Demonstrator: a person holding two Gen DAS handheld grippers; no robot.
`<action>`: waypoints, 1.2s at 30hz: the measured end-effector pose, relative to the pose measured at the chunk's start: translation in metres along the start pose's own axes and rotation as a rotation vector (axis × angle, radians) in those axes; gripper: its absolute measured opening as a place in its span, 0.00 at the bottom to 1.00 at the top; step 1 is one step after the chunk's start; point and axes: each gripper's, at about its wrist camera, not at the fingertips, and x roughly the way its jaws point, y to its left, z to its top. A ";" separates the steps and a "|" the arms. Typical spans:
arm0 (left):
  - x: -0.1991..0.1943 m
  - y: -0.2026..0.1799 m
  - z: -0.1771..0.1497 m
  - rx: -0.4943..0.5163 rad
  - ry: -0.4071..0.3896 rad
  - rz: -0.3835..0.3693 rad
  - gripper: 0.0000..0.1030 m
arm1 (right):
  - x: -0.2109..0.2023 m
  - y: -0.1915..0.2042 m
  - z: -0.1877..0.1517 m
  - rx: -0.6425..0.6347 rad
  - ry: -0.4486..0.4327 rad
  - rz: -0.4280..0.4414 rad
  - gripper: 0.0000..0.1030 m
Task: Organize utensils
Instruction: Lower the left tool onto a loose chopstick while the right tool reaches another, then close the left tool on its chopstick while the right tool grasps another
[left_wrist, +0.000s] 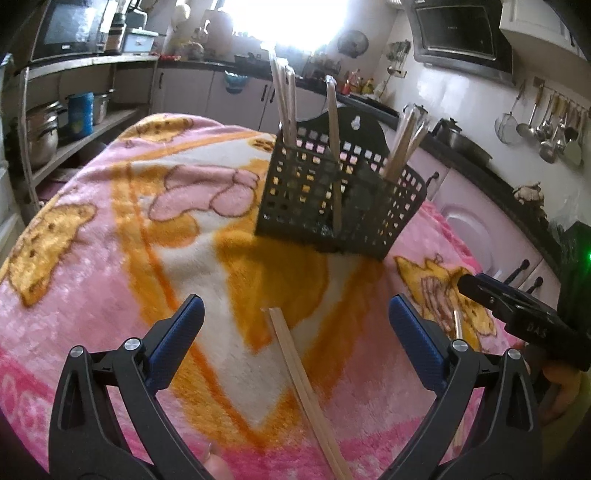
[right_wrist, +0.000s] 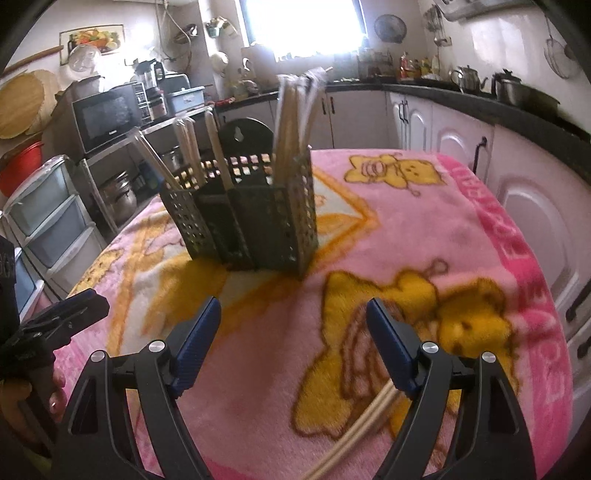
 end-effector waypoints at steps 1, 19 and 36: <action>0.002 -0.001 -0.001 -0.001 0.007 -0.001 0.89 | 0.000 -0.004 -0.003 0.009 0.007 -0.004 0.76; 0.053 0.003 -0.012 -0.069 0.187 -0.007 0.76 | 0.000 -0.065 -0.039 0.168 0.133 -0.111 0.76; 0.075 0.010 0.002 -0.110 0.278 0.040 0.29 | 0.037 -0.064 -0.034 0.152 0.253 -0.184 0.37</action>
